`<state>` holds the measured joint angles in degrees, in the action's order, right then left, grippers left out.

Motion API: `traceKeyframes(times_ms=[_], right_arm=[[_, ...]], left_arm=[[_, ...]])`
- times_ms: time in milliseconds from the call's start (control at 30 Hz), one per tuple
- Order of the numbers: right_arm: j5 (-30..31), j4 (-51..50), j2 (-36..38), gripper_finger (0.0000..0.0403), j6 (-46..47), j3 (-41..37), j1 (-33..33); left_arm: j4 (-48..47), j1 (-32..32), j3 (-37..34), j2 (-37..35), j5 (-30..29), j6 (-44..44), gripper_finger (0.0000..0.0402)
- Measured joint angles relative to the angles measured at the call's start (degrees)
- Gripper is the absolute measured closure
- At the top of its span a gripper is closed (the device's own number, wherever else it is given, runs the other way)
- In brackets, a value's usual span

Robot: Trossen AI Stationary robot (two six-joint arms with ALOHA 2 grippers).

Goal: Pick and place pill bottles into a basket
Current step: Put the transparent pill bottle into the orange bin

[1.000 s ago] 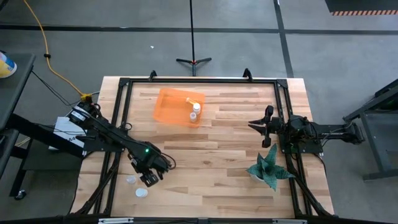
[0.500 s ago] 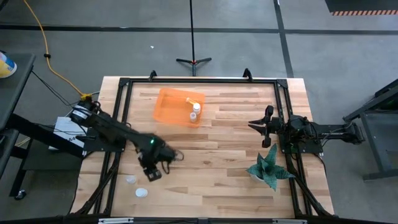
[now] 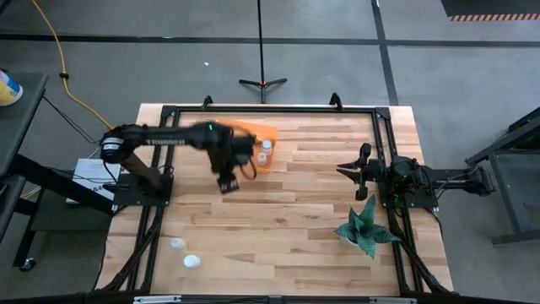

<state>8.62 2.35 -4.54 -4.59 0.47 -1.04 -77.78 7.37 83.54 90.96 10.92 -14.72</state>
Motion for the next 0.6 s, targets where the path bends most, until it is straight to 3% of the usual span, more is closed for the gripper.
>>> traceKeyframes(times_ms=[300, 600], right_arm=[[0.0, 0.0, 0.0, 0.035, -0.8, 0.0, 0.0], [0.0, 0.0, 0.0, 0.0356, -0.8, 0.0, 0.0]], left_arm=[[2.4, 17.3, 3.1, 0.4, -1.7, 10.1, 0.0229], [5.0, 27.1, 3.1, 9.0, -2.6, 15.1, 0.0226]])
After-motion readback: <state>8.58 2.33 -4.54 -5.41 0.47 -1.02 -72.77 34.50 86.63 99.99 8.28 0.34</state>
